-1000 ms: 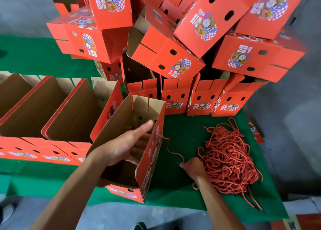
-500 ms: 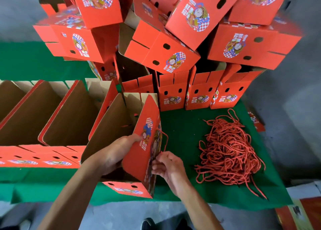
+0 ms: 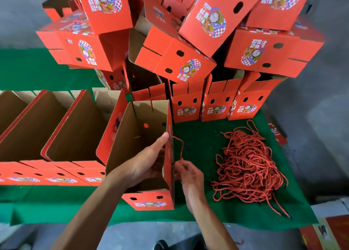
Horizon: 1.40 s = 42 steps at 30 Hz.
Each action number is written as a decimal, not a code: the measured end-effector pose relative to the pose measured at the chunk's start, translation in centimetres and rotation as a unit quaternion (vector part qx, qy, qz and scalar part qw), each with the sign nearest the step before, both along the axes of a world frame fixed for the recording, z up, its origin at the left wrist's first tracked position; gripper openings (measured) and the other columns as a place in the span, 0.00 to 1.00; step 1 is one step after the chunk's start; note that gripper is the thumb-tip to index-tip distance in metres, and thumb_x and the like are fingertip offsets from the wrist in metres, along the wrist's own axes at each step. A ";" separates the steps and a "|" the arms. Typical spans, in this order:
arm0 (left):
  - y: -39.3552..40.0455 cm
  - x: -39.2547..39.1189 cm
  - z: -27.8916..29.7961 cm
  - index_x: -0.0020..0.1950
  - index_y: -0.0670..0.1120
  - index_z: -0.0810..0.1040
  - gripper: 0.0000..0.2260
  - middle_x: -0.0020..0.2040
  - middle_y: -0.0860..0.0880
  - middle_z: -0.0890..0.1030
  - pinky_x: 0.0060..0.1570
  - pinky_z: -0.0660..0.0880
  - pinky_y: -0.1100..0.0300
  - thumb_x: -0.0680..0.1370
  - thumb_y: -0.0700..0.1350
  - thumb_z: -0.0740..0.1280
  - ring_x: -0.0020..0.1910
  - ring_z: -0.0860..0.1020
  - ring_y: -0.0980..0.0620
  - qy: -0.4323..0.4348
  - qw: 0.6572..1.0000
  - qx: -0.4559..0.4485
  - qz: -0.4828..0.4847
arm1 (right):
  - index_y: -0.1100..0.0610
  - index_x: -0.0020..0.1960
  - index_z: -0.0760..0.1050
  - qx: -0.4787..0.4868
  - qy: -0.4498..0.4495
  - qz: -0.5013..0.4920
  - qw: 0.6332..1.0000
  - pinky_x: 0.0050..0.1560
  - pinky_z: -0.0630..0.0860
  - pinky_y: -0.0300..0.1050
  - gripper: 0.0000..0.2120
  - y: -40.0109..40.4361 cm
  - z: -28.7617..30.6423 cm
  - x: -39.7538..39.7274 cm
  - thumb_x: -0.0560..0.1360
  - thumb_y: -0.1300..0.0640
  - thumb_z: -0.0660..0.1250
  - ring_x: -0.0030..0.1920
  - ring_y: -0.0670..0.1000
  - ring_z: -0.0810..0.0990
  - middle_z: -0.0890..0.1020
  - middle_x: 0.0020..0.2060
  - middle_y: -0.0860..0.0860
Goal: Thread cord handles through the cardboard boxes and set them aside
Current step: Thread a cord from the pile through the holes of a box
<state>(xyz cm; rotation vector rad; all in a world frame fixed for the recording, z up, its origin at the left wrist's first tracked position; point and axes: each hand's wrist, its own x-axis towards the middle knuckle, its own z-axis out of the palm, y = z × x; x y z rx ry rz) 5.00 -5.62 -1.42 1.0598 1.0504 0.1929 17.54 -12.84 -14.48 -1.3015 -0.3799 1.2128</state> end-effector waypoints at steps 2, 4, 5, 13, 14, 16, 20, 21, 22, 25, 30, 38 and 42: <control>0.1 0.7 0.0 0.52 0.55 0.87 0.29 0.53 0.46 0.87 0.43 0.83 0.59 0.78 0.73 0.55 0.52 0.86 0.49 0.005 1.000 -0.001 0.018 | 0.63 0.48 0.83 0.000 -0.002 -0.006 1.000 0.43 0.81 0.49 0.06 0.1 -0.2 0.5 0.80 0.60 0.70 0.39 0.58 0.84 0.86 0.43 0.62; 0.2 1.1 -0.1 0.54 0.50 0.84 0.25 0.50 0.44 0.87 0.41 0.83 0.60 0.83 0.66 0.55 0.50 0.86 0.49 0.022 0.999 0.007 0.026 | 0.66 0.48 0.81 0.006 0.007 0.004 1.000 0.45 0.79 0.54 0.07 0.1 -0.5 1.0 0.80 0.62 0.70 0.40 0.61 0.82 0.85 0.44 0.68; 0.2 1.2 -0.2 0.55 0.49 0.83 0.22 0.48 0.43 0.87 0.41 0.83 0.59 0.85 0.61 0.55 0.49 0.86 0.48 0.026 0.999 0.010 0.022 | 0.67 0.48 0.81 0.009 0.011 0.011 1.000 0.47 0.77 0.57 0.07 0.0 -0.7 1.2 0.80 0.62 0.70 0.40 0.62 0.82 0.84 0.44 0.70; 0.4 1.3 -0.8 0.60 0.41 0.80 0.12 0.51 0.44 0.85 0.41 0.81 0.65 0.84 0.33 0.58 0.47 0.86 0.53 0.084 0.991 0.074 -0.077 | 0.66 0.42 0.80 -0.008 -0.025 0.038 0.999 0.36 0.80 0.48 0.07 0.3 -0.6 1.6 0.79 0.65 0.70 0.35 0.58 0.83 0.84 0.38 0.64; 0.4 1.2 -1.0 0.60 0.41 0.80 0.11 0.51 0.45 0.85 0.41 0.80 0.66 0.84 0.33 0.60 0.46 0.86 0.54 0.098 0.986 0.101 -0.091 | 0.66 0.42 0.80 -0.019 -0.039 0.042 0.998 0.36 0.79 0.48 0.07 0.4 -0.7 1.4 0.78 0.64 0.70 0.35 0.58 0.82 0.84 0.39 0.65; 0.4 1.2 -1.4 0.59 0.42 0.81 0.08 0.52 0.46 0.85 0.43 0.81 0.66 0.83 0.36 0.64 0.47 0.85 0.54 0.138 0.969 0.164 -0.122 | 0.65 0.43 0.80 -0.012 -0.066 0.049 0.997 0.37 0.80 0.51 0.08 0.4 -0.7 1.1 0.79 0.62 0.71 0.36 0.60 0.83 0.84 0.40 0.66; 0.1 1.7 -2.1 0.59 0.44 0.78 0.08 0.55 0.46 0.82 0.52 0.80 0.62 0.82 0.43 0.69 0.54 0.82 0.50 0.235 0.918 0.253 -0.196 | 0.46 0.41 0.81 -0.007 -0.303 0.108 0.947 0.39 0.80 0.38 0.11 0.0 -0.5 1.4 0.82 0.53 0.68 0.39 0.45 0.84 0.85 0.39 0.48; 0.1 1.8 -2.3 0.61 0.44 0.76 0.10 0.57 0.47 0.81 0.52 0.79 0.61 0.81 0.44 0.70 0.55 0.81 0.50 0.269 0.901 0.275 -0.202 | 0.42 0.40 0.80 -0.016 -0.357 0.127 0.925 0.39 0.78 0.35 0.13 -0.1 -0.3 1.4 0.82 0.51 0.66 0.40 0.41 0.83 0.84 0.39 0.46; 0.3 1.9 -2.6 0.64 0.44 0.74 0.13 0.59 0.46 0.80 0.54 0.79 0.60 0.81 0.43 0.70 0.56 0.80 0.49 0.298 0.884 0.297 -0.206 | 0.41 0.39 0.78 -0.014 -0.391 0.141 0.909 0.39 0.76 0.33 0.14 -0.2 -0.1 1.3 0.82 0.50 0.64 0.41 0.40 0.82 0.82 0.39 0.45; 1.2 2.0 -3.0 0.67 0.42 0.73 0.15 0.63 0.43 0.79 0.59 0.79 0.57 0.81 0.40 0.69 0.61 0.80 0.45 0.348 0.834 0.353 -0.241 | 0.42 0.42 0.78 0.032 -0.410 0.166 0.896 0.41 0.71 0.32 0.13 -0.8 0.2 1.3 0.83 0.50 0.61 0.42 0.41 0.79 0.79 0.41 0.44; 1.9 2.7 -3.5 0.67 0.41 0.75 0.15 0.64 0.42 0.77 0.58 0.77 0.58 0.82 0.43 0.67 0.63 0.78 0.43 0.370 0.809 0.371 -0.268 | 0.40 0.63 0.78 0.072 -0.311 0.260 0.911 0.61 0.76 0.40 0.19 -2.8 0.5 1.9 0.80 0.37 0.54 0.60 0.39 0.78 0.76 0.60 0.38; 2.6 2.9 -3.7 0.60 0.41 0.75 0.13 0.58 0.43 0.81 0.40 0.77 0.62 0.77 0.40 0.71 0.53 0.81 0.44 0.379 0.853 0.318 -0.168 | 0.42 0.71 0.74 0.133 -0.324 0.245 0.904 0.63 0.77 0.47 0.24 -3.6 0.8 3.2 0.79 0.33 0.62 0.66 0.46 0.78 0.78 0.67 0.39; 2.7 3.4 -3.3 0.59 0.40 0.77 0.11 0.57 0.41 0.82 0.51 0.81 0.52 0.78 0.41 0.69 0.55 0.82 0.40 0.379 0.849 0.337 -0.148 | 0.35 0.69 0.70 0.117 -0.441 0.240 0.857 0.58 0.78 0.39 0.25 -3.0 0.4 2.6 0.75 0.33 0.69 0.62 0.37 0.77 0.76 0.63 0.31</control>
